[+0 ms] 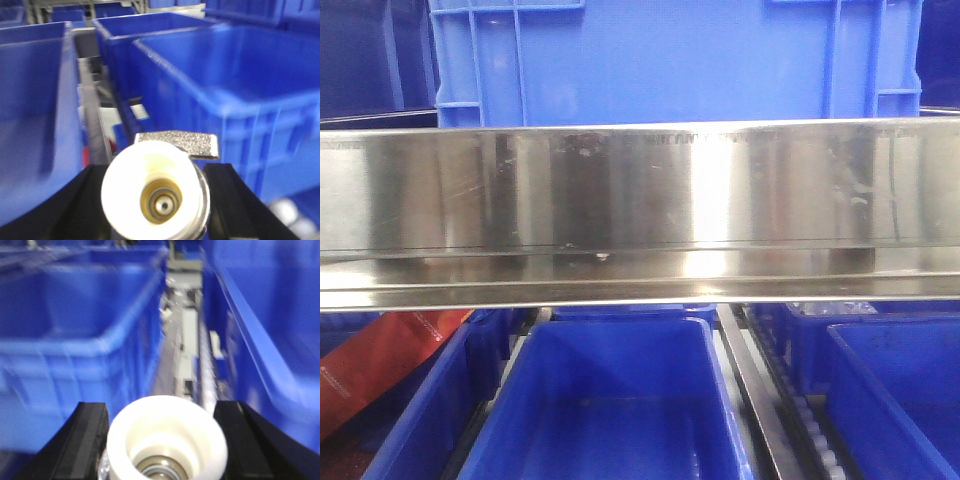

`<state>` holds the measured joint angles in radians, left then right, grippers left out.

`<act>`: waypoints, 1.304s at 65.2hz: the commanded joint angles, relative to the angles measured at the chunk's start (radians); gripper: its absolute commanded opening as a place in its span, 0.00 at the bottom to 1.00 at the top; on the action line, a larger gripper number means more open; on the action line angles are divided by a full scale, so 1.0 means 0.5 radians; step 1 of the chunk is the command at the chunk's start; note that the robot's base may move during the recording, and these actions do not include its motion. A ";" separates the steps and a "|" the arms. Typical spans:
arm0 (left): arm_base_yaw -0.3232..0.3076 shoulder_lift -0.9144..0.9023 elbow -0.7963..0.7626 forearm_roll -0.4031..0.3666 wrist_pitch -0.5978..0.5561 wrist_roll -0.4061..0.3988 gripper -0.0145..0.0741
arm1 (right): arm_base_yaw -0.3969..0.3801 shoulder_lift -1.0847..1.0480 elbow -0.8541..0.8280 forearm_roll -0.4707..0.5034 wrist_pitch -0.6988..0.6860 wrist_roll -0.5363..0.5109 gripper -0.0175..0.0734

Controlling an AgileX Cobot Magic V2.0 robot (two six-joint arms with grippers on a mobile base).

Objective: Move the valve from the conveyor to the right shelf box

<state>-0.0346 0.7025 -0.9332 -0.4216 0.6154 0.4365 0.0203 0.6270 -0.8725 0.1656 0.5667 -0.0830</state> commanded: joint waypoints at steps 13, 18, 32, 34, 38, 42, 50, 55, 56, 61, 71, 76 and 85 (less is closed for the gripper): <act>-0.305 0.636 -0.611 -0.090 -0.006 0.021 0.04 | 0.278 0.545 -0.526 0.020 -0.343 -0.015 0.01; -0.421 0.800 -0.771 -0.086 -0.006 0.021 0.04 | 0.340 0.708 -0.672 0.020 -0.366 -0.015 0.01; -0.706 1.310 -1.250 -0.056 -0.009 -0.106 0.04 | 0.430 1.118 -1.006 0.104 -0.391 -0.015 0.01; -0.737 1.385 -1.316 -0.056 -0.009 -0.170 0.04 | 0.440 1.163 -1.037 0.132 -0.409 -0.015 0.01; -0.778 1.511 -1.426 -0.056 -0.009 -0.311 0.04 | 0.444 1.259 -1.104 0.158 -0.433 -0.015 0.01; -0.796 1.624 -1.512 -0.056 -0.009 -0.436 0.04 | 0.444 1.361 -1.165 0.158 -0.453 -0.015 0.01; -0.792 1.786 -1.574 -0.056 -0.037 -0.801 0.04 | 0.444 1.515 -1.220 0.158 -0.477 -0.015 0.01; -0.792 1.850 -1.574 -0.056 -0.081 -0.897 0.04 | 0.444 1.603 -1.235 0.158 -0.507 -0.015 0.01; -0.792 1.859 -1.574 -0.060 -0.084 -0.897 0.04 | 0.444 1.617 -1.235 0.158 -0.517 -0.015 0.01; -0.792 1.911 -1.574 -0.088 -0.089 -0.897 0.04 | 0.444 1.693 -1.235 0.158 -0.521 -0.015 0.01; -0.792 1.970 -1.574 -0.102 -0.104 -0.897 0.04 | 0.444 1.807 -1.235 0.165 -0.509 -0.015 0.01; -0.792 2.007 -1.574 -0.089 -0.104 -0.897 0.04 | 0.444 1.835 -1.235 0.165 -0.509 -0.015 0.01; -0.795 2.035 -1.574 -0.089 -0.112 -0.897 0.07 | 0.444 1.877 -1.235 0.165 -0.504 -0.015 0.12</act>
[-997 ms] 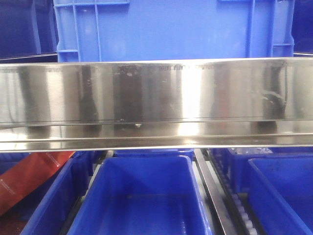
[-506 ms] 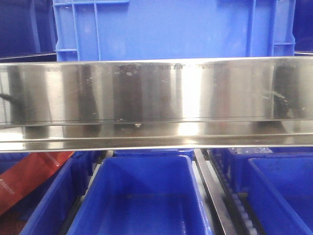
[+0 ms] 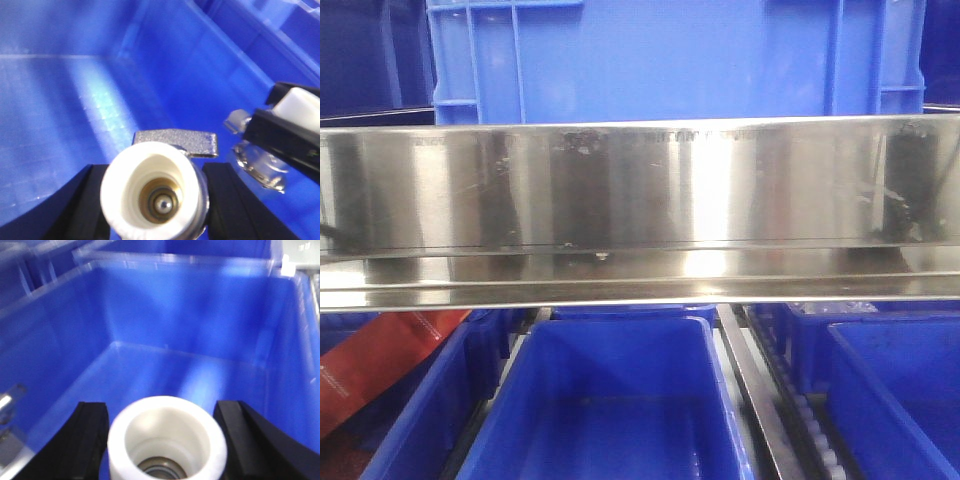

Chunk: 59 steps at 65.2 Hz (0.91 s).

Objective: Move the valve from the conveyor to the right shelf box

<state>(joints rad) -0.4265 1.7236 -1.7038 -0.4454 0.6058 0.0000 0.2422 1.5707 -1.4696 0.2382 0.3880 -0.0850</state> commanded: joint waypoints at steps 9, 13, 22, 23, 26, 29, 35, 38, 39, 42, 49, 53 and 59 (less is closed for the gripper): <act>-0.011 -0.007 -0.032 -0.037 -0.098 -0.017 0.27 | 0.000 -0.007 -0.040 0.021 -0.147 -0.011 0.38; -0.011 -0.007 -0.032 -0.032 -0.098 -0.017 0.41 | 0.000 -0.007 -0.040 0.021 -0.147 -0.011 0.47; -0.011 -0.007 -0.032 -0.032 -0.098 -0.017 0.63 | 0.000 -0.007 -0.040 0.021 -0.147 -0.011 0.61; -0.011 -0.007 -0.032 -0.032 -0.098 -0.017 0.64 | 0.000 -0.007 -0.040 0.021 -0.147 -0.011 0.62; -0.011 -0.007 -0.032 -0.032 -0.098 -0.017 0.68 | 0.000 -0.007 -0.040 0.021 -0.147 -0.011 0.63; -0.011 -0.007 -0.032 -0.032 -0.098 -0.017 0.69 | 0.000 -0.007 -0.040 0.021 -0.131 -0.011 0.64; -0.011 -0.007 -0.032 -0.032 -0.098 0.000 0.69 | 0.000 -0.007 -0.040 0.021 -0.107 -0.011 0.64; -0.011 -0.007 -0.038 -0.023 -0.098 0.000 0.69 | 0.000 -0.022 -0.040 0.021 -0.092 -0.011 0.64; -0.011 -0.007 -0.046 -0.019 -0.098 0.000 0.69 | 0.000 -0.026 -0.045 0.021 -0.087 -0.011 0.63; -0.011 -0.007 -0.062 0.021 -0.089 0.049 0.67 | 0.000 -0.049 -0.052 0.021 -0.078 -0.011 0.62; -0.018 -0.011 -0.112 0.120 0.005 0.208 0.55 | 0.000 -0.114 -0.052 0.021 -0.069 -0.011 0.49; -0.018 -0.011 -0.134 0.145 0.064 0.217 0.43 | 0.000 -0.138 -0.052 0.021 -0.068 -0.011 0.37; -0.018 -0.011 -0.134 0.149 0.069 0.217 0.19 | 0.000 -0.142 -0.052 0.021 -0.068 -0.011 0.17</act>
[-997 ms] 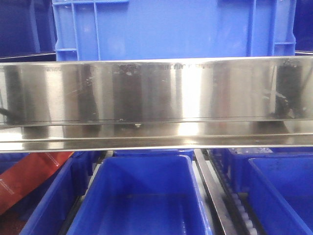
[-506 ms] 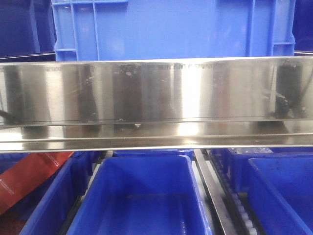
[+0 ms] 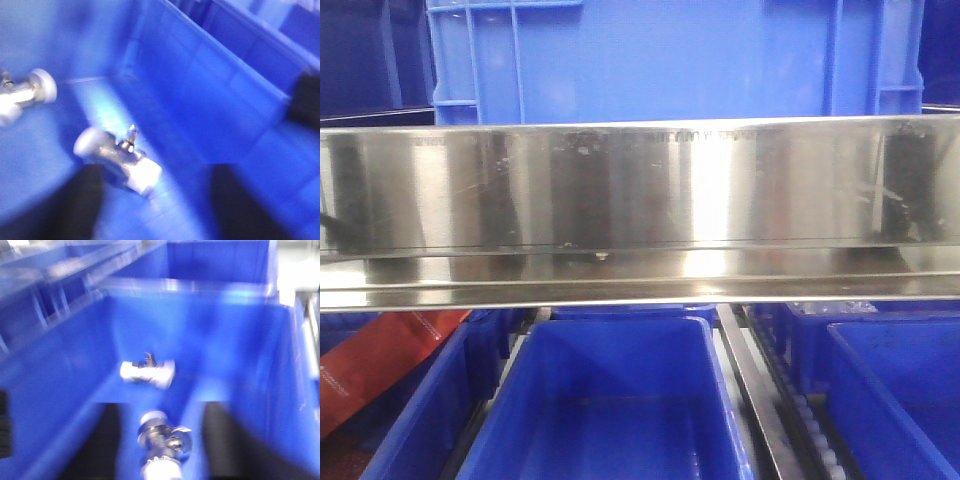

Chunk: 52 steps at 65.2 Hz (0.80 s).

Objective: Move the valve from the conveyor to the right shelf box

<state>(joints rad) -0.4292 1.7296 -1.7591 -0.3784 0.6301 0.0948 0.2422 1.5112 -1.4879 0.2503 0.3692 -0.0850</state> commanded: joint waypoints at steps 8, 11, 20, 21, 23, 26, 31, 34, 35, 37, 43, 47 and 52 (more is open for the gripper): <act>-0.013 -0.023 -0.032 0.015 0.022 0.032 0.04 | 0.000 -0.023 -0.016 0.001 -0.024 -0.011 0.01; -0.013 -0.023 -0.054 0.015 0.033 0.032 0.04 | 0.000 -0.031 -0.016 0.001 -0.015 -0.011 0.01; -0.013 -0.049 -0.108 0.015 0.087 0.032 0.04 | 0.000 -0.077 -0.016 0.001 0.038 -0.011 0.01; -0.013 -0.058 -0.108 0.015 0.092 0.032 0.04 | 0.000 -0.084 -0.016 0.001 0.048 -0.011 0.01; -0.013 -0.073 -0.108 0.015 0.107 0.032 0.04 | 0.000 -0.093 -0.016 0.001 0.075 -0.011 0.01; -0.029 -0.104 -0.092 0.015 0.116 0.057 0.04 | 0.000 -0.114 -0.016 0.001 0.112 -0.011 0.01; -0.055 -0.162 -0.020 0.021 0.066 0.108 0.04 | 0.000 -0.155 0.012 -0.026 0.141 -0.011 0.01; -0.073 -0.205 0.057 0.041 0.012 0.122 0.04 | 0.000 -0.192 0.055 -0.041 0.130 -0.011 0.01; -0.086 -0.230 0.084 0.041 -0.011 0.122 0.04 | 0.000 -0.205 0.070 -0.053 0.126 -0.011 0.01; -0.096 -0.278 0.156 0.051 -0.095 0.122 0.04 | 0.000 -0.242 0.112 -0.075 0.107 -0.015 0.01; -0.107 -0.426 0.388 0.051 -0.277 0.122 0.04 | 0.000 -0.374 0.263 -0.191 0.008 -0.015 0.01; -0.107 -0.562 0.579 0.051 -0.443 0.122 0.04 | 0.000 -0.473 0.376 -0.254 -0.089 -0.015 0.01; -0.107 -0.726 0.794 0.051 -0.661 0.122 0.04 | -0.003 -0.614 0.537 -0.293 -0.198 -0.015 0.01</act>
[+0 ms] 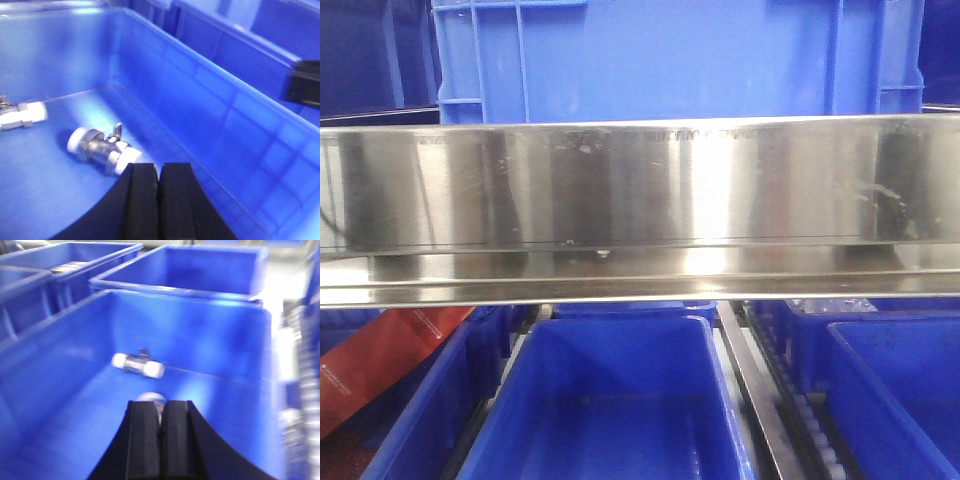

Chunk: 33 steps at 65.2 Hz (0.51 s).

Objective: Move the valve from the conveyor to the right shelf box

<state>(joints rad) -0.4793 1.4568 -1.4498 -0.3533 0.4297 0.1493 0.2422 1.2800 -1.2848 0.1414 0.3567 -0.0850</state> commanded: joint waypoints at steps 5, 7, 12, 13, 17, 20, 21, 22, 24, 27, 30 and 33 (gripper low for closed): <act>-0.007 -0.356 0.449 0.000 -0.465 0.013 0.04 | -0.003 -0.280 0.285 -0.075 -0.293 -0.015 0.01; -0.007 -0.438 0.565 0.000 -0.549 0.013 0.04 | -0.003 -0.326 0.341 -0.075 -0.328 -0.015 0.01; -0.007 -0.632 0.814 0.000 -0.711 0.013 0.04 | -0.003 -0.465 0.503 -0.075 -0.388 -0.015 0.01; -0.007 -0.665 0.858 0.000 -0.735 0.013 0.04 | -0.003 -0.489 0.530 -0.075 -0.394 -0.015 0.01; -0.007 -0.798 1.051 0.000 -0.827 0.013 0.04 | -0.003 -0.594 0.644 -0.075 -0.417 -0.015 0.01; -0.007 -0.935 1.185 0.000 -0.886 0.013 0.04 | -0.003 -0.668 0.731 -0.075 -0.430 -0.015 0.01; -0.007 -0.969 1.220 0.000 -0.899 0.013 0.04 | -0.003 -0.706 0.765 -0.075 -0.430 -0.015 0.01; -0.007 -1.003 1.254 0.000 -0.908 0.013 0.04 | -0.003 -0.731 0.786 -0.075 -0.430 -0.015 0.01; -0.007 -1.089 1.331 0.000 -0.917 0.013 0.04 | -0.003 -0.795 0.828 -0.075 -0.430 -0.015 0.01; -0.007 -1.189 1.426 0.000 -0.913 0.013 0.04 | -0.003 -0.887 0.901 -0.075 -0.430 -0.015 0.01; -0.007 -1.304 1.513 0.000 -0.913 0.013 0.04 | -0.003 -0.963 0.970 -0.075 -0.430 -0.015 0.01; -0.002 -1.423 1.596 0.000 -0.917 0.013 0.04 | -0.003 -1.049 1.042 -0.075 -0.430 -0.015 0.01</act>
<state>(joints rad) -0.4793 0.8398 -0.7178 -0.3529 0.0000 0.1534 0.2422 0.8217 -0.8150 0.1141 0.1708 -0.0850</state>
